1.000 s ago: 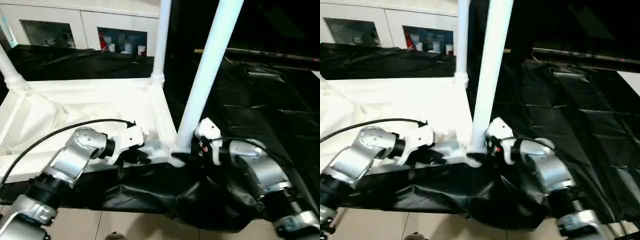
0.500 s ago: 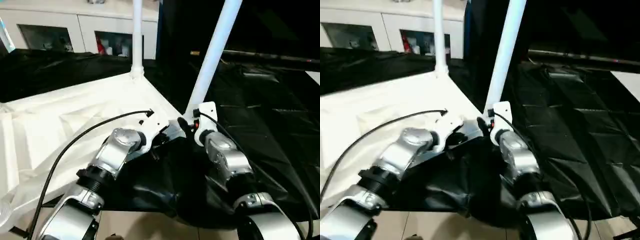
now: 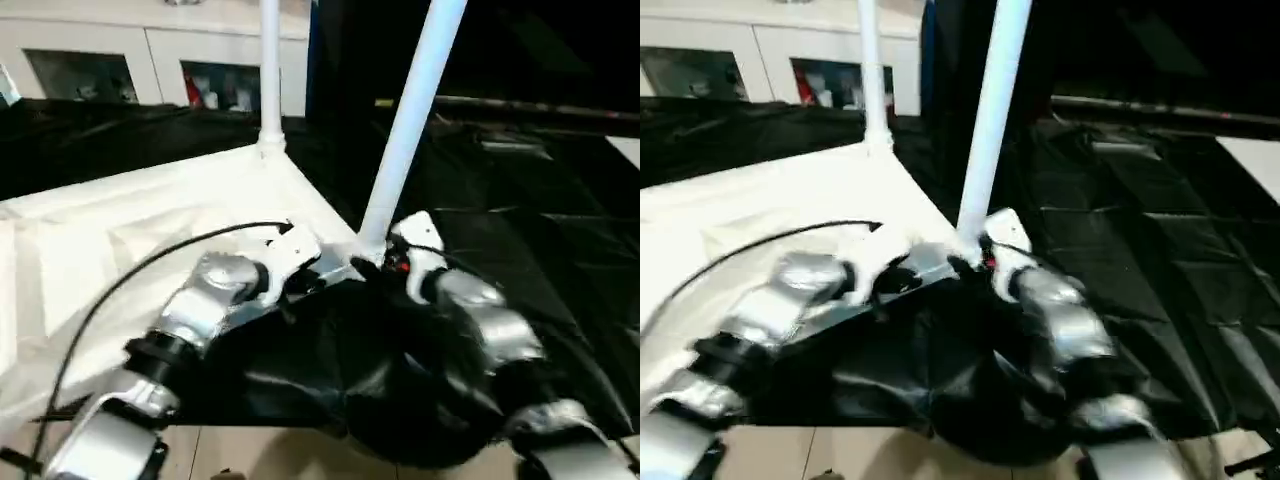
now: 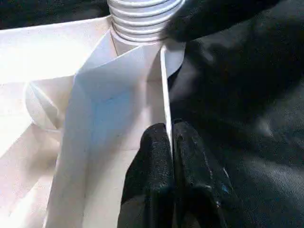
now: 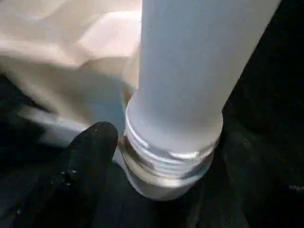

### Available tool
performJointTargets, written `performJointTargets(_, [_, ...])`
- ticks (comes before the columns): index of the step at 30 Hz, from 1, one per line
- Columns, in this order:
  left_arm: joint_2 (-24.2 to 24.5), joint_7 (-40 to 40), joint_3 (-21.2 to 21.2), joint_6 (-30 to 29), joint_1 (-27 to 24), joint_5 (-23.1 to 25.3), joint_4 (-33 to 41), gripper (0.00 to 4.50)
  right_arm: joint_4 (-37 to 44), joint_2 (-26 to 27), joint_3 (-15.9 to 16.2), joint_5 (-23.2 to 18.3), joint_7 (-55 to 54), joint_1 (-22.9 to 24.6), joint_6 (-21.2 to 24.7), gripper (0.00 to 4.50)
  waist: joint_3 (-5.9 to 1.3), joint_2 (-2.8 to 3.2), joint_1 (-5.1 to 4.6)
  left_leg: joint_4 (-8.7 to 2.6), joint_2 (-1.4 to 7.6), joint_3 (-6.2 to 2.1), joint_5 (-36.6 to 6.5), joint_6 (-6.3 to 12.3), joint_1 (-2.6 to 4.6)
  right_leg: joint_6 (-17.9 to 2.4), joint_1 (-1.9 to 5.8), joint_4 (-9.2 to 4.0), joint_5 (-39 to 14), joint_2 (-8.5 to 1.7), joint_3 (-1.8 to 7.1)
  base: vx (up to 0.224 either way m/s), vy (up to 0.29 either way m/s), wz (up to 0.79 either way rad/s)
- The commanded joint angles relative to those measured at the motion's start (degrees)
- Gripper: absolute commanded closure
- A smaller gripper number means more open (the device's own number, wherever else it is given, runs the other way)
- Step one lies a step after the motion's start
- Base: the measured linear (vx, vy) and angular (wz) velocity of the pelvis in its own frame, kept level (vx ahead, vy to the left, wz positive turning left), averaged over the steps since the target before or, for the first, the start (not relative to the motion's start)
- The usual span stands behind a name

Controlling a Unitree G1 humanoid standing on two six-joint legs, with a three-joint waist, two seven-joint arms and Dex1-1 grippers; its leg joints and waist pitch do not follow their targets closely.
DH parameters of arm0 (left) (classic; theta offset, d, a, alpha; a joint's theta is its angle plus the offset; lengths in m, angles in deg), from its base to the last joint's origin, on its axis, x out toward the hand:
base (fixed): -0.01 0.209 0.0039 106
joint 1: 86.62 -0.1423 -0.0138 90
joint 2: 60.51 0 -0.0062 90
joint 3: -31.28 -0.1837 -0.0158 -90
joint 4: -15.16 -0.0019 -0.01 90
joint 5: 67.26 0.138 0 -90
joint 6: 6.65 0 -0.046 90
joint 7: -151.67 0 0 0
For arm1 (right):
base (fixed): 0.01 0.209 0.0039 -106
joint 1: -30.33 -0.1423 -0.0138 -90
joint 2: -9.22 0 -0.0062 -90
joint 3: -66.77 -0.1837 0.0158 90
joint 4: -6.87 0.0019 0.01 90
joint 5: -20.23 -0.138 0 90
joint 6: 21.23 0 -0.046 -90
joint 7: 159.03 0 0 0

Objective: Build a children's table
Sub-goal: Rotate leg to tighten

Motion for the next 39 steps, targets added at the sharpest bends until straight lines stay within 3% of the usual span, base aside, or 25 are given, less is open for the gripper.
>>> performJointTargets(1, [0.4, -5.6, -1.7, 1.8, -0.5, -2.1, 3.3, 4.5, 3.6, -1.4, 2.4, -1.3, 6.2, 0.8, 0.5, 0.84, -4.05, 0.63, 0.46, -3.2, 0.3, 0.31, -9.9, 2.39, -0.33, -7.9, 3.85, -3.89, -11.0, -3.43, 3.02, 0.0, 0.0, 0.0])
performJointTargets(3, [1.9, -9.4, -2.2, 3.0, -1.4, -3.3, 4.9, 4.5, 5.8, -3.4, 3.2, -1.9, 10.0, 1.9, 0.7, 0.84, -3.99, 0.59, 0.33, -3.11, 0.29, 0.39, -8.9, 3.03, -0.57, -9.6, 3.9, -3.5, -7.7, -3.32, 3.01, 0.0, 0.0, 0.0])
performJointTargets(5, [4.4, -14.6, -2.7, 2.5, -2.4, -5.1, 7.6, 4.5, 9.4, -6.1, 4.5, -3.0, 15.1, 3.5, 2.1, 0.84, -3.81, 0.63, 0.59, -3.09, 0.38, 0.57, -9.9, 3.33, -0.21, -10.7, 3.7, -3.62, -7.7, -3.33, 3.07, 0.0, 0.0, 0.0])
performJointTargets(9, [6.1, -17.4, -2.8, 2.0, -2.8, -5.9, 9.2, 4.5, 10.7, -7.4, 5.5, -3.3, 17.8, 4.1, 2.2, 0.84, -3.52, 0.64, 1.57, -3.31, 0.52, 0.63, -12.6, 2.33, 0.15, -9.6, 3.37, -4.16, -13.3, -3.56, 3.13, 0.0, 0.0, 0.0])
performJointTargets(13, [7.5, -19.9, -3.0, 0.8, -3.7, -7.0, 11.7, 4.5, 11.0, -7.5, 6.3, -3.3, 19.7, 4.0, 2.2, 0.84, -3.39, 0.6, 1.58, -3.5, 0.52, 0.42, -14.1, 1.32, -0.01, -8.1, 3.44, -4.43, -17.3, -3.69, 3.07, 0.0, 0.0, 0.0])
performJointTargets(16, [7.8, -20.2, -2.9, 0.7, -3.9, -7.0, 12.2, 4.5, 10.6, -7.6, 6.9, -2.8, 20.0, 3.7, 2.3, 0.84, -3.5, 0.57, 1.61, -3.44, 0.5, 0.39, -13.2, 1.1, -0.05, -8.2, 3.5, -4.25, -15.9, -3.64, 3.13, 0.0, 0.0, 0.0])
performJointTargets(21, [7.9, -20.2, -2.8, 0.5, -4.2, -7.0, 12.4, 4.5, 10.6, -7.5, 6.9, -2.9, 20.4, 3.5, 2.7, 1.28, -3.7, 0.44, 1.61, -3.25, 0.43, 0.43, -11.4, 1.33, -0.2, -8.6, 3.66, -3.85, -13.3, -3.59, 3.15, 0.0, 0.0, 0.0])
performJointTargets(28, [7.8, -19.7, -2.6, 0.4, -4.3, -6.9, 12.1, 4.5, 9.7, -6.5, 6.2, -3.4, 19.4, 3.8, 2.9, 1.73, -3.69, 0.49, 1.55, -3.21, 0.35, 0.45, -11.5, 1.38, -0.23, -8.3, 3.66, -4.0, -14.1, -3.58, 3.09, 0.0, 0.0, 0.0])
performJointTargets(35, [2.7, -6.9, -0.7, 0.0, -1.5, -2.7, 4.9, 4.5, 3.2, -0.6, 3.8, 0.0, 4.6, 3.1, 4.3, 1.78, -3.56, 0.4, 1.21, -3.27, 0.22, 0.43, -12.9, -0.02, -0.03, -7.3, 3.29, -4.45, -18.2, -3.62, 3.01, 0.0, 0.0, 0.0])
performJointTargets(36, [-1.0, 1.8, 0.4, -1.0, 1.0, -0.7, -0.1, 4.5, -2.3, 3.9, 0.5, 0.4, -6.5, 1.3, 5.9, 1.78, -3.49, 0.36, 1.11, -3.36, 0.17, 0.39, -13.0, -0.33, -0.06, -6.8, 3.26, -4.58, -19.3, -3.62, 3.05, 0.0, 0.0, 0.0])
performJointTargets(38, [-2.1, 4.0, 0.8, -1.3, 1.7, -0.3, -1.3, 4.5, -4.0, 5.1, -0.5, 0.4, -9.7, 0.6, 6.3, 1.78, -3.36, 0.47, 0.99, -3.38, 0.04, 0.26, -14.9, -1.29, 0.38, -5.9, 3.03, -5.06, -23.4, -3.74, 2.88, 0.0, 0.0, 0.0])
performJointTargets(39, [-5.5, 9.2, 1.6, -3.2, 3.2, 0.0, -4.0, 4.5, -9.2, 8.6, -3.6, -0.3, -18.7, -1.8, 6.5, 1.78, -3.48, 0.7, 0.99, -3.4, 0.08, 0.16, -15.0, -1.58, 0.34, -5.6, 3.11, -5.02, -24.0, -3.94, 2.88, 0.0, 0.0, 0.0])
